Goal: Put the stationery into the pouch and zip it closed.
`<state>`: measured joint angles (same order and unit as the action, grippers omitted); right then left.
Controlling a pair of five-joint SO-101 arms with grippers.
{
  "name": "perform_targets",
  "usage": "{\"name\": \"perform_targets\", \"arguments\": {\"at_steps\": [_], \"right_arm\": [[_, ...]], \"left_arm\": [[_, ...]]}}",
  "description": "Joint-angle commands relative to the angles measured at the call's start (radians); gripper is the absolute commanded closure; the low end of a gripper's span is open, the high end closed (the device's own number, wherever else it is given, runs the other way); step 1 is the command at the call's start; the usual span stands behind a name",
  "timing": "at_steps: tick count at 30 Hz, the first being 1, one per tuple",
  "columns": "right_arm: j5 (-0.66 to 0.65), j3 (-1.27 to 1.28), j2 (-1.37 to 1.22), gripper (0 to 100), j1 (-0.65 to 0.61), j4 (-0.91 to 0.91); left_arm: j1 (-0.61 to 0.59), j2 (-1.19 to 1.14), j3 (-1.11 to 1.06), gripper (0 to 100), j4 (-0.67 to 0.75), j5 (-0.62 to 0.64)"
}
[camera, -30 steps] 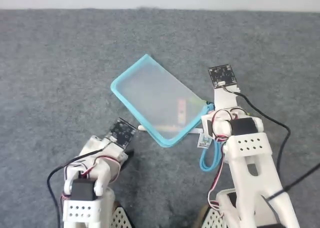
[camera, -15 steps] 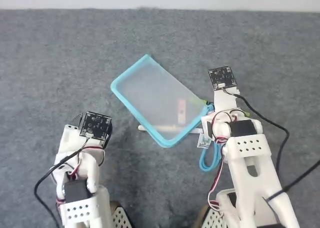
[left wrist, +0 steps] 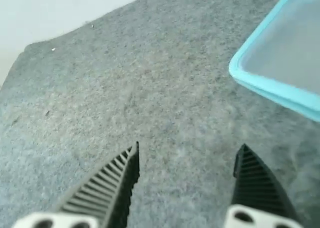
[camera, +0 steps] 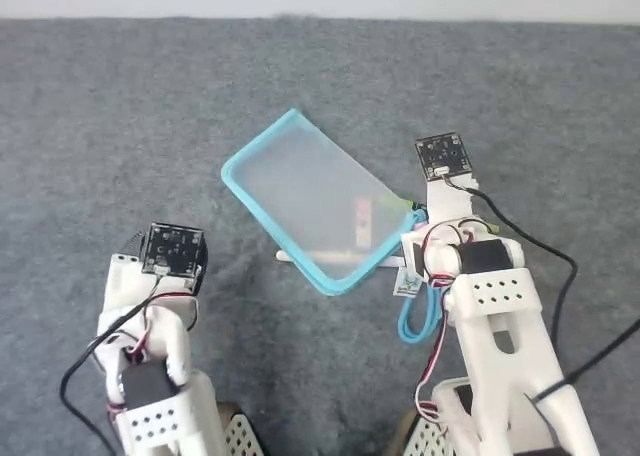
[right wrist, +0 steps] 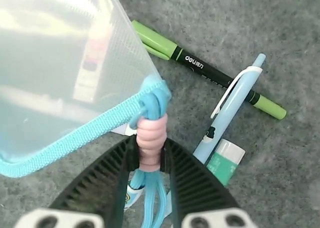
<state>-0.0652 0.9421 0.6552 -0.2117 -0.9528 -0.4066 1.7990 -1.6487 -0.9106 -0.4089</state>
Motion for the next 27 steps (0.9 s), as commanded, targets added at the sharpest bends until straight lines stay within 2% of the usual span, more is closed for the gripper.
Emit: {"name": "perform_targets", "arguments": {"at_steps": [1,5,11,18,22,27], "right_arm": [[0.006,-0.006,0.042,99.1,-0.01,0.021],[0.006,-0.006,0.042,99.1,-0.01,0.021],[0.006,-0.005,0.042,99.1,-0.01,0.021],[0.006,-0.005,0.042,99.1,-0.01,0.021],[0.006,-0.005,0.042,99.1,-0.01,0.021],[0.006,-0.003,0.042,99.1,-0.01,0.021]], "left_arm": [[0.04,0.026,0.156,71,-0.071,0.066],[0.112,-0.074,0.252,71,-0.121,0.1],[0.155,-0.405,0.437,71,-0.078,0.184],[0.308,-0.796,0.731,71,-0.069,0.37],[0.373,-1.011,0.832,71,0.003,0.45],[0.41,-1.188,0.825,71,0.135,0.497]]}}
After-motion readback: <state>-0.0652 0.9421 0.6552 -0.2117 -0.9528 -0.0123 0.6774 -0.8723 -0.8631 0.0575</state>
